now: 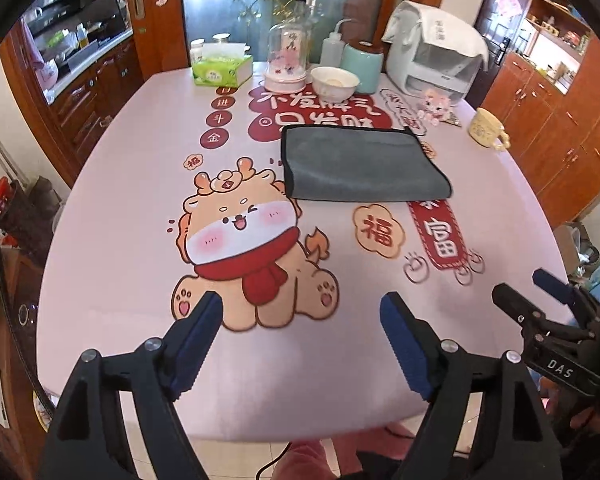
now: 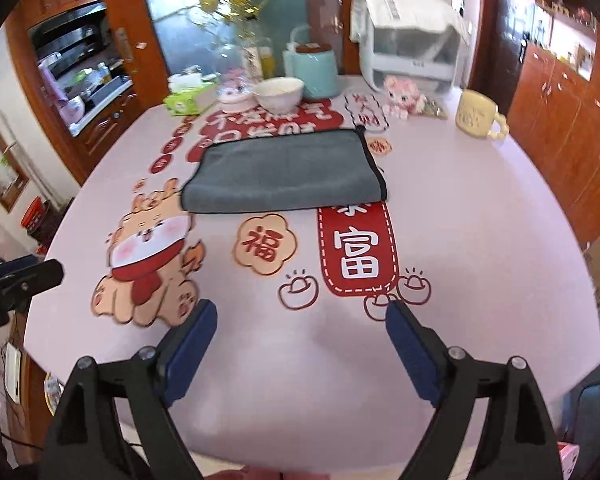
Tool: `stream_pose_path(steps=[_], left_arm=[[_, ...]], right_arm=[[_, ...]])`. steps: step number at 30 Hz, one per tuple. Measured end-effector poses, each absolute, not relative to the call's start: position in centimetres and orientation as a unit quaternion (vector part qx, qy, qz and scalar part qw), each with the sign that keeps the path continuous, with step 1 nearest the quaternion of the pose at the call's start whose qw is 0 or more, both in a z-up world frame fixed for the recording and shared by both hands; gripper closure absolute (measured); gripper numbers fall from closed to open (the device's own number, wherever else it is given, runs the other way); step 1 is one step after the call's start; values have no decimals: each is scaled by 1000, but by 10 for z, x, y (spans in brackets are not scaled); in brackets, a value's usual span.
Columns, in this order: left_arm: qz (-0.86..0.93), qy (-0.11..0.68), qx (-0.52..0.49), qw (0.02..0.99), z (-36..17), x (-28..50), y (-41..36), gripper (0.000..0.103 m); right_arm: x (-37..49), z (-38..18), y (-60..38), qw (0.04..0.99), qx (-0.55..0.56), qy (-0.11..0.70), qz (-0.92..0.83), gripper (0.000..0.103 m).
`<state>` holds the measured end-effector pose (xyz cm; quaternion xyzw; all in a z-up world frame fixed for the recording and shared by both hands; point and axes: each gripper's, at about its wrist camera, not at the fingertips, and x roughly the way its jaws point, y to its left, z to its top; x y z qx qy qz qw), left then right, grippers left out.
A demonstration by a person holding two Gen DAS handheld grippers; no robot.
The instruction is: Fold towel
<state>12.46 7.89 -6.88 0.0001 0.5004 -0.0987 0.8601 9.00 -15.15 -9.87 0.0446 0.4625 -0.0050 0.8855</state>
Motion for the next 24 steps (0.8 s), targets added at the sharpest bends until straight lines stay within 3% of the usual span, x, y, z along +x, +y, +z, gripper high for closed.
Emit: stream_pose_path(steps=[5, 11, 24], left_arm=[[-103, 480, 8, 871, -41, 93, 68, 22], [-100, 465, -2, 880, -19, 80, 54, 14], [-58, 438, -33, 896, -13, 39, 31, 1]], right_arm=[[64, -65, -145, 892, 35, 451, -6, 9], [39, -34, -144, 894, 34, 446, -3, 8], [-3, -17, -162, 898, 42, 437, 5, 5]])
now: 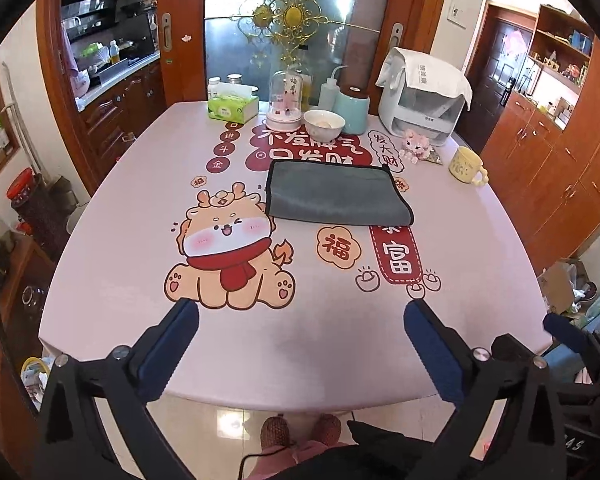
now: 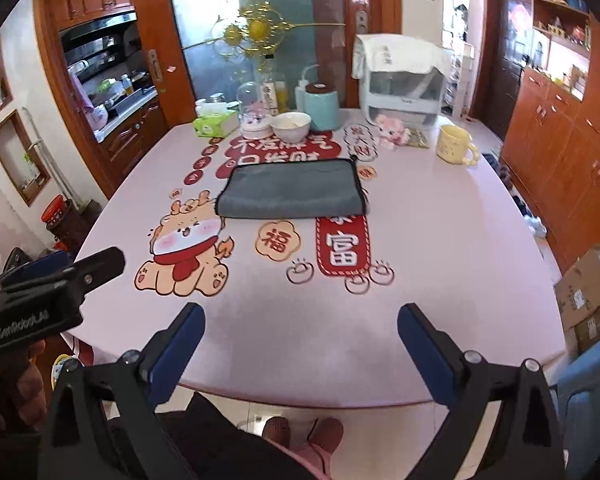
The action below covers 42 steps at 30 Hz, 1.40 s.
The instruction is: Fold towel
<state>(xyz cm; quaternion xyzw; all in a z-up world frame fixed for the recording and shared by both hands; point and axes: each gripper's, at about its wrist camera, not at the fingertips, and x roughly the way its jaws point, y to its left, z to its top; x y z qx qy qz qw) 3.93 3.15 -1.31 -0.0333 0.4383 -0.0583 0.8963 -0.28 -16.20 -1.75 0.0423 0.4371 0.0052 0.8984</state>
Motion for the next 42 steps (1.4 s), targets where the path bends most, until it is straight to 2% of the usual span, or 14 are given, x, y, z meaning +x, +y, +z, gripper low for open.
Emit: stream_pose_path(steps=[3, 12, 42], left_arm=[[-45, 425, -25, 903, -10, 29, 27, 1], [-26, 398, 7, 917, -1, 15, 12, 1], [-9, 429, 32, 902, -9, 27, 9, 1]], right_arm=[[-9, -19, -173, 890, 91, 447, 22, 5], [-25, -15, -177, 902, 80, 423, 8, 0], [-17, -24, -173, 889, 67, 454, 1, 0]])
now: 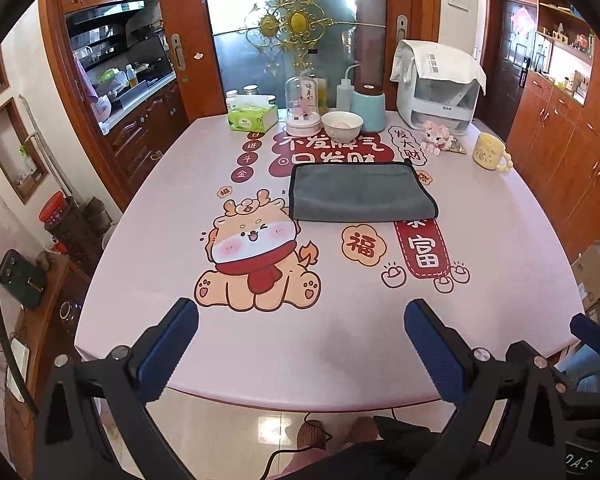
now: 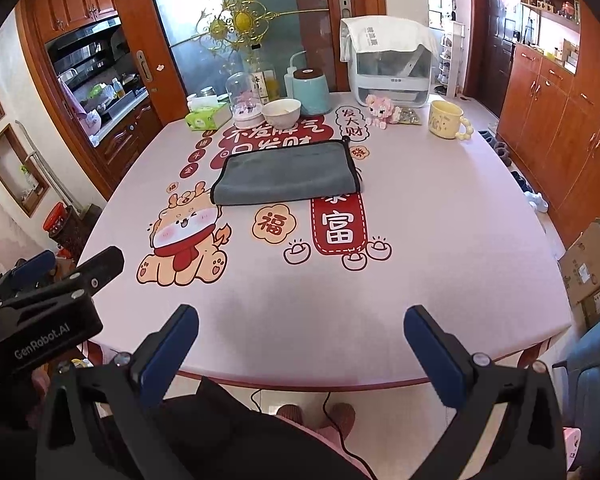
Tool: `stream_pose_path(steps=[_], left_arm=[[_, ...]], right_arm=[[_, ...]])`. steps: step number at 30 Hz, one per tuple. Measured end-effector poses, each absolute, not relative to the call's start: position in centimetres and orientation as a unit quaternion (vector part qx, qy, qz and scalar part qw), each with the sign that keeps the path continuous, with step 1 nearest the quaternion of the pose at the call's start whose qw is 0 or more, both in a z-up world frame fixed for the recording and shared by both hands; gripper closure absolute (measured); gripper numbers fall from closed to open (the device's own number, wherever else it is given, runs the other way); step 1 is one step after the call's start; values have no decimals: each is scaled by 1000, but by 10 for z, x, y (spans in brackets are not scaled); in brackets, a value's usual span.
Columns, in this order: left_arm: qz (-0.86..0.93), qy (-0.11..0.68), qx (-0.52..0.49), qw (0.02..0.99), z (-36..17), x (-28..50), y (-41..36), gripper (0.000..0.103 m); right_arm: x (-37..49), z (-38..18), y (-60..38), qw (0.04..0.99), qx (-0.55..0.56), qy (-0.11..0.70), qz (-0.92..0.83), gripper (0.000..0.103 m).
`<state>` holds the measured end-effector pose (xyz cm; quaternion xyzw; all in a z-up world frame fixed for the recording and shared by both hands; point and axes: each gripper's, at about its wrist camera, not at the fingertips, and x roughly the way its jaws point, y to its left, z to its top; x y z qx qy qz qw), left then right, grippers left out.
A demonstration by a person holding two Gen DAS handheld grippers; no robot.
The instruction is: Fold towel
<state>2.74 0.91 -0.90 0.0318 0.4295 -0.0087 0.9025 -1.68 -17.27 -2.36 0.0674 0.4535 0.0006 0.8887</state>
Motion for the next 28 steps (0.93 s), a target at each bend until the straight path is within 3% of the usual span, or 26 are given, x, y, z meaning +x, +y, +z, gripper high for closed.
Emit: stream_pose_path(steps=[28], left_arm=[[-17, 431, 39, 901, -10, 33, 4, 1]], right_arm=[[-11, -27, -176, 886, 72, 458, -4, 0]])
